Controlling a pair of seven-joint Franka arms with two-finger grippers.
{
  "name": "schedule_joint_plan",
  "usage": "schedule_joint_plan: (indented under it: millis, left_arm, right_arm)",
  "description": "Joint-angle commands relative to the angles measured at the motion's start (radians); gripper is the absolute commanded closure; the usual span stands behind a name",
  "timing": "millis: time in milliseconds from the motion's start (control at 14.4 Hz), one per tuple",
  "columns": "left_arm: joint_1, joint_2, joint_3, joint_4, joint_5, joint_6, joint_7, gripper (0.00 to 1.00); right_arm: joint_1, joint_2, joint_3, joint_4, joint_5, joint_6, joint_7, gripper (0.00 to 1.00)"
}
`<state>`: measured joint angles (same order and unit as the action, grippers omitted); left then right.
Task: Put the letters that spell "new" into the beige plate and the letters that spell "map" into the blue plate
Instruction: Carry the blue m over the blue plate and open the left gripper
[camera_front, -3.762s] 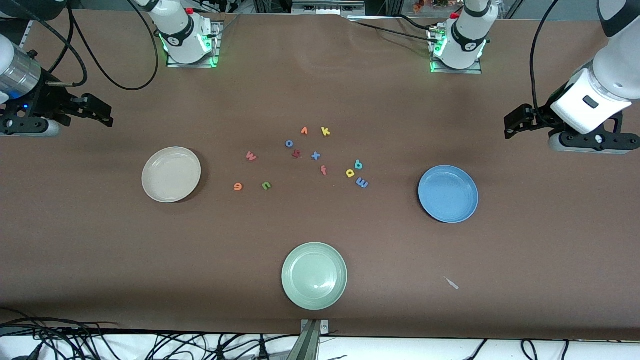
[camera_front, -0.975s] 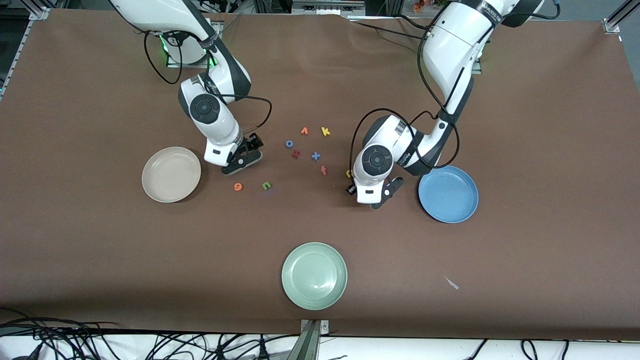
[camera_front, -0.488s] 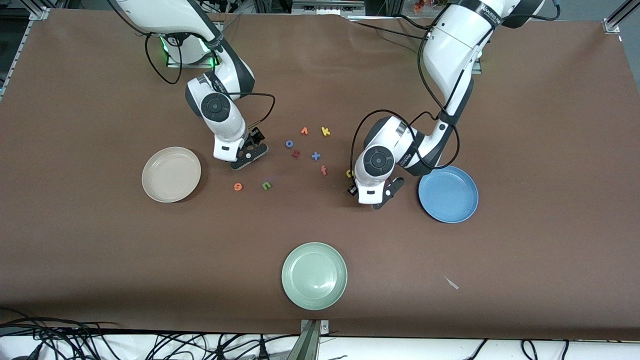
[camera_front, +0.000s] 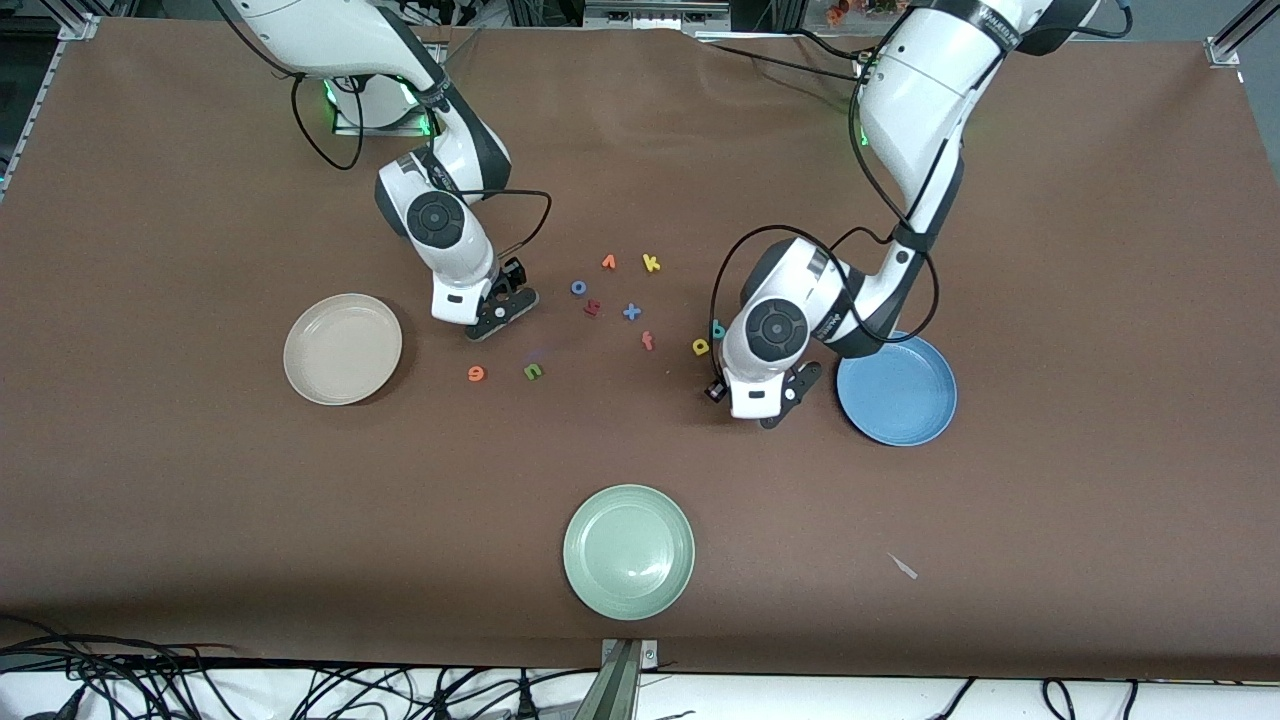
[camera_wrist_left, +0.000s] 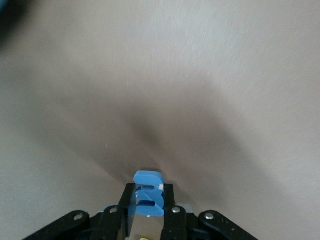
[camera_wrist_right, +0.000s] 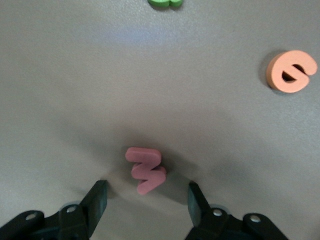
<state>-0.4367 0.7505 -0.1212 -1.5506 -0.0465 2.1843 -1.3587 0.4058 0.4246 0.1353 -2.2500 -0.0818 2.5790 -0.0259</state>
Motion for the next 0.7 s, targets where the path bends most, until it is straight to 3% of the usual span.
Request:
schedule_joint_plan:
  millis: [0,279,627]
  left_arm:
    - [0.036,-0.072,0.002,0.000,-0.012,-0.096,0.084,0.84]
    - [0.156,-0.132,0.005,-0.003,0.014,-0.244,0.387,0.84]
    - [0.315,-0.120,0.005,-0.017,0.016,-0.259,0.754,0.83]
  right_arm:
    - [0.011,0.014,0.000,-0.003,-0.009,0.030,-0.012,0.39]
    - [0.018,0.014,0.004,0.000,-0.009,0.030,-0.012,0.43]
    - [0.019,0.016,0.003,0.004,-0.009,0.043,-0.012,0.45]
